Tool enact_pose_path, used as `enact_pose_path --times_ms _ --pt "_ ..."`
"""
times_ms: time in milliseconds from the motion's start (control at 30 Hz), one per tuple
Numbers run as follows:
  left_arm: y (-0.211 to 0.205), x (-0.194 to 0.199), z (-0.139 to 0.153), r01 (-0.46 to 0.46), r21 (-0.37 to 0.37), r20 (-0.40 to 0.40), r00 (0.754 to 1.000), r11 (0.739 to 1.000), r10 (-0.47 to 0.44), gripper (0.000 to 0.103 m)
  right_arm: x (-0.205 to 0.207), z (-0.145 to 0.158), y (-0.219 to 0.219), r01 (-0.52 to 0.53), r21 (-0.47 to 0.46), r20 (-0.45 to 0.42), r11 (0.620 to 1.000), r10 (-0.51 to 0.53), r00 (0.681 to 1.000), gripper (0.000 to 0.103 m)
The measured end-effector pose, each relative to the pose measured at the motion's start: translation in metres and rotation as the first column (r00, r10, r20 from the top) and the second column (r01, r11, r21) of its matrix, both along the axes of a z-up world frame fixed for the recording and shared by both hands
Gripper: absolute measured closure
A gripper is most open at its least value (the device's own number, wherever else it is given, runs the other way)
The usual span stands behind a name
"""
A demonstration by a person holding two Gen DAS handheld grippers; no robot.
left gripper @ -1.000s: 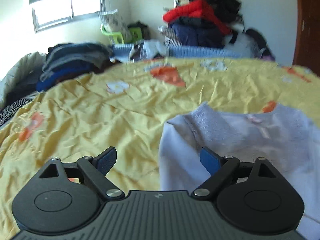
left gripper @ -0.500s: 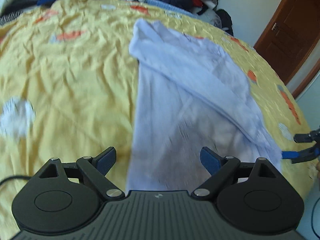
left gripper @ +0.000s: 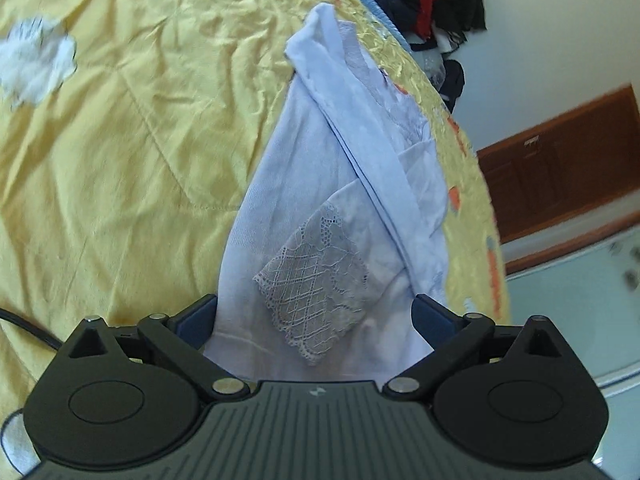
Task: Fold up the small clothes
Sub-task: 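Grasp the shirt side edge with the left gripper and lift it inward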
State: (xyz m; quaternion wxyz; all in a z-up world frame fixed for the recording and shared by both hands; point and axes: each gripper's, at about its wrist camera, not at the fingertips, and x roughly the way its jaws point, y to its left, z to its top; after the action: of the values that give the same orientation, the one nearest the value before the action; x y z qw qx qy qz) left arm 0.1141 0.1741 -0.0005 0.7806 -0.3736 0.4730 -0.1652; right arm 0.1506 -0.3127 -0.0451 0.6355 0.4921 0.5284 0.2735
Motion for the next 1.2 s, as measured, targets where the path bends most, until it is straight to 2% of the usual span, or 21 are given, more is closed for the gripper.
enact_pose_path --times_ms 33,67,100,200,300,367,400,467,500,533,600,700,733,767,800,867,933,1033,1133,1200 --pt "0.005 0.002 -0.002 -0.013 -0.034 -0.023 1.000 0.999 0.012 0.001 0.001 -0.002 0.002 -0.002 0.009 -0.010 1.000 0.003 1.000 0.042" --pt "0.009 0.006 -0.004 -0.023 -0.067 -0.048 0.999 0.998 0.020 0.001 0.000 -0.006 0.002 -0.006 0.016 -0.024 1.000 0.006 1.000 0.051" --pt "0.013 0.008 -0.006 -0.026 -0.089 -0.065 0.998 0.996 0.021 0.001 0.001 -0.010 0.004 -0.009 0.014 -0.041 1.000 0.010 0.999 0.065" --pt "0.013 0.010 -0.006 0.000 -0.089 -0.074 0.997 0.996 -0.007 0.001 -0.002 -0.018 0.006 -0.003 -0.004 -0.055 1.000 0.003 0.998 0.088" --pt "0.005 0.012 -0.001 0.055 -0.029 -0.063 0.996 0.998 -0.057 0.002 -0.006 -0.021 0.005 -0.006 0.017 -0.052 1.000 0.007 0.999 0.087" --pt "-0.001 0.013 0.003 0.071 0.022 -0.059 0.996 0.997 -0.069 0.006 -0.008 -0.022 0.003 -0.015 0.035 -0.051 0.999 0.017 0.999 0.085" --pt "-0.004 0.014 0.006 0.083 0.064 -0.056 0.995 0.995 -0.079 0.012 -0.008 -0.023 0.002 -0.018 0.044 -0.056 0.999 0.020 0.998 0.083" --pt "-0.010 0.016 0.010 0.083 0.129 -0.057 0.995 0.988 -0.076 0.036 -0.007 -0.024 -0.001 -0.009 0.077 -0.062 0.997 0.014 0.998 0.079" --pt "-0.011 0.020 0.007 0.094 0.156 -0.085 0.993 0.983 -0.081 0.071 -0.007 -0.025 -0.004 0.005 0.098 -0.059 0.995 0.001 0.998 0.073" --pt "-0.009 0.022 0.004 0.085 0.160 -0.103 0.992 0.983 -0.069 0.082 -0.007 -0.025 -0.008 0.022 0.120 -0.053 0.992 -0.016 0.998 0.071" --pt "-0.002 0.024 0.000 0.066 0.112 -0.126 0.991 0.991 -0.052 0.082 -0.006 -0.026 -0.015 0.055 0.168 -0.045 0.984 -0.048 0.998 0.060" --pt "0.003 0.026 -0.005 0.056 0.073 -0.140 0.989 0.996 -0.045 0.082 -0.002 -0.027 -0.018 0.087 0.189 -0.041 0.978 -0.080 0.996 0.057" --pt "0.003 0.026 -0.005 0.059 0.076 -0.140 0.989 0.995 -0.048 0.082 -0.001 -0.027 -0.019 0.094 0.181 -0.049 0.979 -0.087 0.995 0.061" --pt "0.001 0.026 -0.004 0.065 0.086 -0.136 0.989 0.994 -0.053 0.082 -0.001 -0.028 -0.018 0.103 0.156 -0.056 0.982 -0.095 0.994 0.076" --pt "0.000 0.026 -0.003 0.070 0.098 -0.132 0.990 0.993 -0.057 0.082 -0.001 -0.028 -0.016 0.094 0.124 -0.061 0.988 -0.087 0.994 0.087" --pt "-0.005 0.024 0.000 0.085 0.154 -0.126 0.990 0.984 -0.066 0.097 -0.004 -0.028 -0.013 0.086 0.053 -0.047 0.995 -0.083 0.995 0.097" --pt "-0.010 0.020 0.002 0.097 0.194 -0.104 0.991 0.976 -0.078 0.100 -0.010 -0.023 -0.008 0.091 0.003 0.006 0.996 -0.091 0.996 0.096" --pt "-0.014 0.020 0.008 0.098 0.226 -0.077 0.994 0.969 -0.082 0.100 -0.013 -0.013 -0.004 0.111 0.010 0.064 0.994 -0.112 0.992 0.096" --pt "-0.009 0.024 0.020 0.082 0.192 -0.052 0.996 0.978 -0.074 0.100 -0.008 -0.002 -0.006 0.131 0.064 0.085 0.989 -0.136 0.987 0.096" --pt "-0.005 0.031 0.038 0.065 0.150 -0.011 0.998 0.986 -0.064 0.100 0.000 0.010 -0.007 0.135 0.113 0.090 0.984 -0.145 0.985 0.096"
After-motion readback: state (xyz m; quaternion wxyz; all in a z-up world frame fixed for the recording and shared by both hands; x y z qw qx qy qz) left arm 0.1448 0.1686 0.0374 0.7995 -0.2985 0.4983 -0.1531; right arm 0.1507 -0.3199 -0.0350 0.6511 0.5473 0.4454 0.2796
